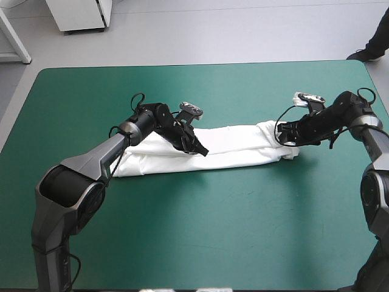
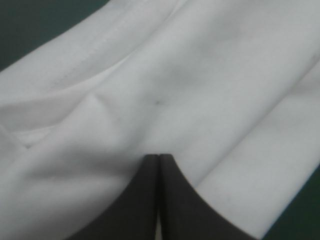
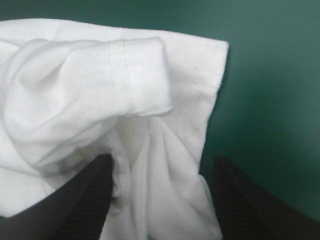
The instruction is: Fold the cloth
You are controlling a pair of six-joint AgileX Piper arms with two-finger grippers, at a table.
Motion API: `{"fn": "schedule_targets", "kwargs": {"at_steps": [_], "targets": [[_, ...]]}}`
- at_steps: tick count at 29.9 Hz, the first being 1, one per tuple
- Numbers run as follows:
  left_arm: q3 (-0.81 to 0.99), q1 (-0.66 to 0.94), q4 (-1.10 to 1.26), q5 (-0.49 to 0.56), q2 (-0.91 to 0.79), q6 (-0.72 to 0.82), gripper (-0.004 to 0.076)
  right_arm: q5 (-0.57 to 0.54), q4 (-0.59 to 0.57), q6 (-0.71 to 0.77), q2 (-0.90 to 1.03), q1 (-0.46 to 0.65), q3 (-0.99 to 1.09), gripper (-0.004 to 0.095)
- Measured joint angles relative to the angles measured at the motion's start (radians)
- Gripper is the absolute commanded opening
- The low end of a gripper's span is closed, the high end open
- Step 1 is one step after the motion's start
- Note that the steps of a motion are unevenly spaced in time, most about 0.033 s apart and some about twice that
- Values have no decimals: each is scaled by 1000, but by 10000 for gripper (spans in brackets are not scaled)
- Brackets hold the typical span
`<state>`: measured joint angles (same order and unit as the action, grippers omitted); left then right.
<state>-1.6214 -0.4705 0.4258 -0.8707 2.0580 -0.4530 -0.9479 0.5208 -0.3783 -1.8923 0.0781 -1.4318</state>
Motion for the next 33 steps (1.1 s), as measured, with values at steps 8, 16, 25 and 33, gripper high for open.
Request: {"fn": "schedule_targets", "kwargs": {"at_steps": [8,16,25,33], "targets": [[-1,-1,-11,-1,1,5,-9,-6,59,-20,-59,5,-16,565],[-1,-1,-14,1,1,5,-9,-1,83,-31,-88,-32,-29,487],[-1,-1,-16,0,1,5,-9,11,131,-33,-120,-75,-32,-13],[-1,-1,-21,-1,1,9,-9,-6,136,-33,-126,-75,-46,-13]]}}
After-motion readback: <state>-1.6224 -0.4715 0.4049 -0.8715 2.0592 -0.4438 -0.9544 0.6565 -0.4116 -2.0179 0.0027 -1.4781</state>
